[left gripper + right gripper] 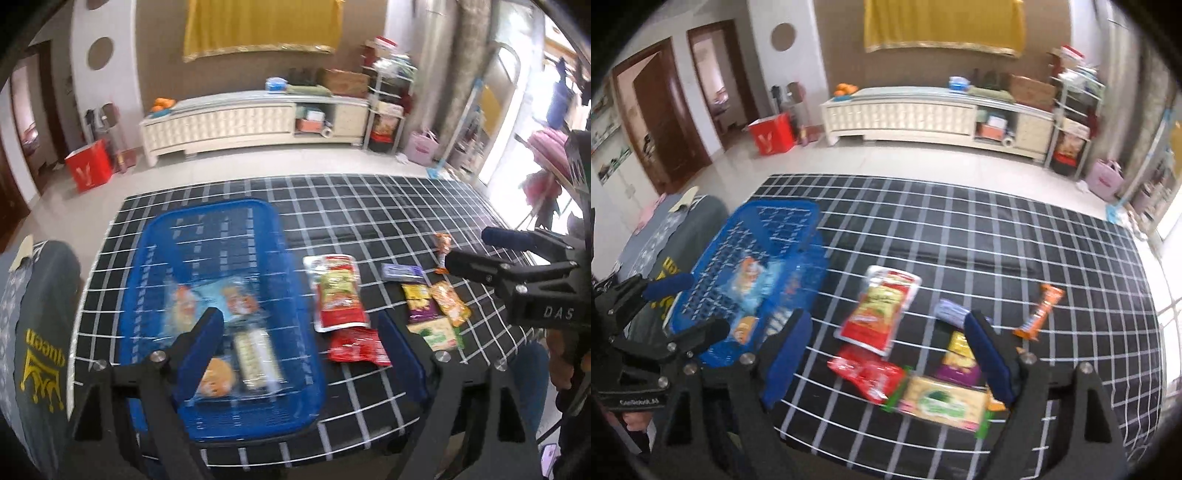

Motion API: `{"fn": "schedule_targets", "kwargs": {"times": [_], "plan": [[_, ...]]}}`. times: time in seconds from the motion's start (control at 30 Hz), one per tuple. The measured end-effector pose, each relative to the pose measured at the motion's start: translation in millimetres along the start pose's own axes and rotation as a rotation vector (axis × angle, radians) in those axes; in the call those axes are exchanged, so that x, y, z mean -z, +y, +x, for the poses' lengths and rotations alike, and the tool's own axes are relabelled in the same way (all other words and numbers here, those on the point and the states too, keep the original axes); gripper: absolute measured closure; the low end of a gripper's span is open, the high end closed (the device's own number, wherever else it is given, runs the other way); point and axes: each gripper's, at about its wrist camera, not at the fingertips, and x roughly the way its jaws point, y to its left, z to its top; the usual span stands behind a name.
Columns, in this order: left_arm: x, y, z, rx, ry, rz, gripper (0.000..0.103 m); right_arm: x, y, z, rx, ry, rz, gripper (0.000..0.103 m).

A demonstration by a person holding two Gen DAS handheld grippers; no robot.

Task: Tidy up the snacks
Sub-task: 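Move both open tools back toward the remaining snacks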

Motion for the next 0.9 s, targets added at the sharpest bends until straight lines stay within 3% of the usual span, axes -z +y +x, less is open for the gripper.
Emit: {"fn": "schedule_targets", "kwargs": {"times": [0.2, 0.43, 0.9], "plan": [[-11.7, -50.6, 27.1, 0.021, 0.053, 0.077, 0.019, 13.9, -48.0, -3.1, 0.012, 0.006, 0.072, 0.015], [-15.2, -96.2, 72.2, 0.005, 0.129, 0.100, 0.019, 31.7, -90.2, 16.6, 0.049, 0.041, 0.099, 0.015], [-29.0, -93.0, 161.0, -0.063, 0.229, 0.028, 0.019, 48.8, -134.1, 83.8, 0.039, 0.141, 0.138, 0.015]]}}
